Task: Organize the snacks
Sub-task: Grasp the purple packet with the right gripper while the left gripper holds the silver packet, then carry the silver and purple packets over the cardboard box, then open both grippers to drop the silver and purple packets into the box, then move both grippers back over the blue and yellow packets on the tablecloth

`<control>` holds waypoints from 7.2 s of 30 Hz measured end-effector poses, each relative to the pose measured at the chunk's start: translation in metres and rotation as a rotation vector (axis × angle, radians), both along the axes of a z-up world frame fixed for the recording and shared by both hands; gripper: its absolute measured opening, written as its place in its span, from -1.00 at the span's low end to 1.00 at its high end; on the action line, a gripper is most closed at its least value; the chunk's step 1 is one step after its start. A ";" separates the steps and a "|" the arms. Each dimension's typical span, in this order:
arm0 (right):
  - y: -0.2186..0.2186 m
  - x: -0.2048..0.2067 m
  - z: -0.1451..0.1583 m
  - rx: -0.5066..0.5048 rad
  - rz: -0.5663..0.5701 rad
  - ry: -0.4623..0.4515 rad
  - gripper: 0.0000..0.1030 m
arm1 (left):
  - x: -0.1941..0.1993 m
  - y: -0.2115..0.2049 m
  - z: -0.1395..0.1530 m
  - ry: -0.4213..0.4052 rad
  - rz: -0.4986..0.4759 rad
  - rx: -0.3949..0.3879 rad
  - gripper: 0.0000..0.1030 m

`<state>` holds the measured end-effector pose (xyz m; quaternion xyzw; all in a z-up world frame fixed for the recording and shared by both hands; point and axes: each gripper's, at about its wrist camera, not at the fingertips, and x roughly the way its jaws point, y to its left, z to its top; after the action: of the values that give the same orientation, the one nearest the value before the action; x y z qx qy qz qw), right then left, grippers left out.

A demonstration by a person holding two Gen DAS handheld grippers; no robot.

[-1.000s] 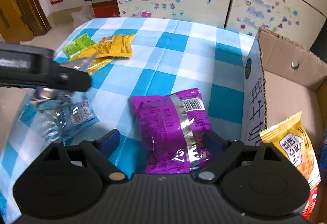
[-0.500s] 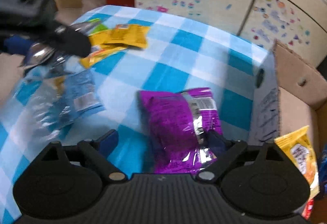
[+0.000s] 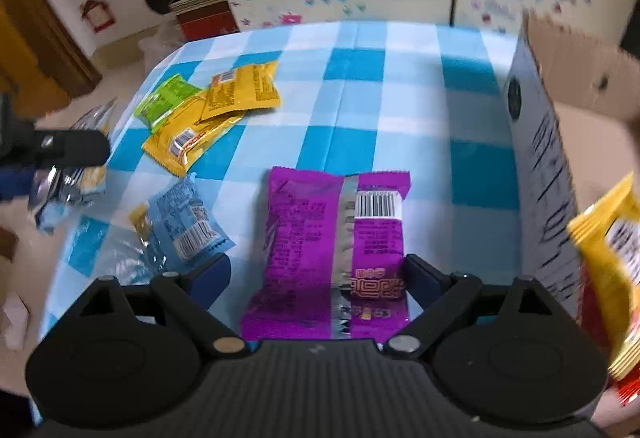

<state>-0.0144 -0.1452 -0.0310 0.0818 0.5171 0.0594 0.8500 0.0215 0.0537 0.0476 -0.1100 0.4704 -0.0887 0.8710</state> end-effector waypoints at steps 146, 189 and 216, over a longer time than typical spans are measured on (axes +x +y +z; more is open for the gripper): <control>-0.169 -0.060 0.123 0.041 -0.406 -0.322 0.67 | -0.062 -0.177 0.014 -0.171 -0.448 0.056 0.96; -0.063 -0.017 0.097 0.037 -0.124 -0.240 0.67 | 0.015 -0.042 -0.064 0.086 -0.013 0.177 0.96; 0.027 0.093 0.021 0.098 0.097 -0.187 0.58 | 0.011 -0.014 -0.083 0.128 0.135 0.268 1.00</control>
<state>0.0788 -0.1182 -0.0100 0.0925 0.4351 0.1330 0.8857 0.0329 0.0398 -0.0354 -0.0295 0.5240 0.0406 0.8502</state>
